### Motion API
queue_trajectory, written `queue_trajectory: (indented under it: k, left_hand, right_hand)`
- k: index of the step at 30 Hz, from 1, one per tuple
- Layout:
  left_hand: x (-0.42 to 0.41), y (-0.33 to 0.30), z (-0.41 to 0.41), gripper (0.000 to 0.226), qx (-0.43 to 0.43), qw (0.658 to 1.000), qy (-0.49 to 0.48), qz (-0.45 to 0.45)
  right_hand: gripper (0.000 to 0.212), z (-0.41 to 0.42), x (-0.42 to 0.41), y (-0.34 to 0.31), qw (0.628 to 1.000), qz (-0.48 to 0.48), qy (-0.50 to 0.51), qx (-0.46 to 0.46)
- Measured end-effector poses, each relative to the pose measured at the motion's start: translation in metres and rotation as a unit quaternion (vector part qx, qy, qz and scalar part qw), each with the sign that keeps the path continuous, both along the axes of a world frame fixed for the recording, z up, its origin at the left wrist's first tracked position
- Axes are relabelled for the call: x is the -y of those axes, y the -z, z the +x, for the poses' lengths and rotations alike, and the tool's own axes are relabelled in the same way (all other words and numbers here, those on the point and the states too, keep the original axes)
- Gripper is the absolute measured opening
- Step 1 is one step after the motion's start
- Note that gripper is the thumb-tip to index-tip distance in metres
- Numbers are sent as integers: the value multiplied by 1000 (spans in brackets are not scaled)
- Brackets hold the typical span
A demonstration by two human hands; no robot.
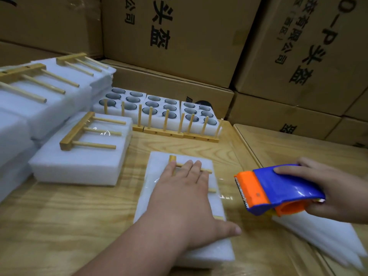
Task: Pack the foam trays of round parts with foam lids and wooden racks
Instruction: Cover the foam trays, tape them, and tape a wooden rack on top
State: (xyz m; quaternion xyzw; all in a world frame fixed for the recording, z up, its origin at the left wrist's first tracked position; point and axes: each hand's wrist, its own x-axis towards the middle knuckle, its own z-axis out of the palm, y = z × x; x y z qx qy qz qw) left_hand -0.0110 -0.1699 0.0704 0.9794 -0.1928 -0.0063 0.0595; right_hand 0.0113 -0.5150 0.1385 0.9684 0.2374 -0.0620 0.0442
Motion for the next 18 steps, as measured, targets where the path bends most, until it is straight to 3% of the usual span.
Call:
queue_trajectory:
  k: [12,18]
  left_hand:
    - [0,1,1,127,-1,1000,-1,15]
    - [1,0,1,125,-6,1000,1,23]
  right_hand:
    - [81,4,-51,-5,995,-99,-13,-10]
    - [89,-8,-21,-13,993,-116,14,2]
